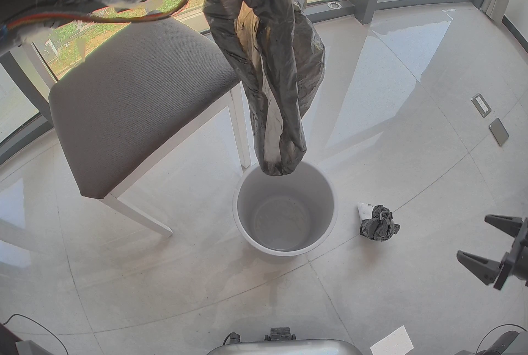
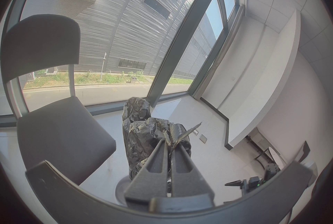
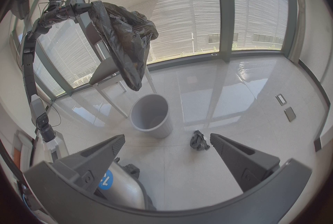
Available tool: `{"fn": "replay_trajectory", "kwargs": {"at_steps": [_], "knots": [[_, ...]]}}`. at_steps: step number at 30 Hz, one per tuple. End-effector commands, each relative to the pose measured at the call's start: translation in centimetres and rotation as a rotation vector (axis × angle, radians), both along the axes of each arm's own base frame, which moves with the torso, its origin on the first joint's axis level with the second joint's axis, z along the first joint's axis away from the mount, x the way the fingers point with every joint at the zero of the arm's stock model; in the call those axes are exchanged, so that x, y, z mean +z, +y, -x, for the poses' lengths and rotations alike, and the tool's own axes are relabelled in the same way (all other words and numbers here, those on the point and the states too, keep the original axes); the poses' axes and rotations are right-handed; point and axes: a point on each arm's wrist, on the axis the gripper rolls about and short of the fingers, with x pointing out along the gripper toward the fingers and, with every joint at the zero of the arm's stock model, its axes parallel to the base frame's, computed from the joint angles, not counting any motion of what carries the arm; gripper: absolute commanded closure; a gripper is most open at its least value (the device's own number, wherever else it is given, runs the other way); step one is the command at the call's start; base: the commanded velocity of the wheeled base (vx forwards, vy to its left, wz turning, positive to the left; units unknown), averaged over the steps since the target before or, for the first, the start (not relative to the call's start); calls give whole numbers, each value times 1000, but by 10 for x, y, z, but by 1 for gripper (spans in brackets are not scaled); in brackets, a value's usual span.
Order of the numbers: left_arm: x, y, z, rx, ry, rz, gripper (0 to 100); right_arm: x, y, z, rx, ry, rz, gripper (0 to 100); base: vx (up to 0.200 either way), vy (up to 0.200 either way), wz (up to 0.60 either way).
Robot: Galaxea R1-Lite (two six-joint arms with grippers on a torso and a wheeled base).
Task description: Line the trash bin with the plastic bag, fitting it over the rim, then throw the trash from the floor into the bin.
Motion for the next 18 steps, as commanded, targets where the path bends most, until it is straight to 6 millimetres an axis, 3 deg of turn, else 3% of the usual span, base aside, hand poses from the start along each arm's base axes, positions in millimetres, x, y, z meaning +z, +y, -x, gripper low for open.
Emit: {"fn": "replay_trajectory", "kwargs": {"at_steps": [1,6,9,18], "knots": [[1,-13,-6,-28,-50,48,100,-13,29,-76,120,93,54,0,0,0,0],[-5,-21,-4,-49,-82,94,100,-20,48,-111,165,96,57,0,0,0,0],[-8,-20,-3,-50,-85,99,100,-20,53,-119,176,99,58,0,0,0,0],[-7,-17,-2,-47,-87,103,100,-11,96,-166,269,61,65,0,0,0,0]]}}
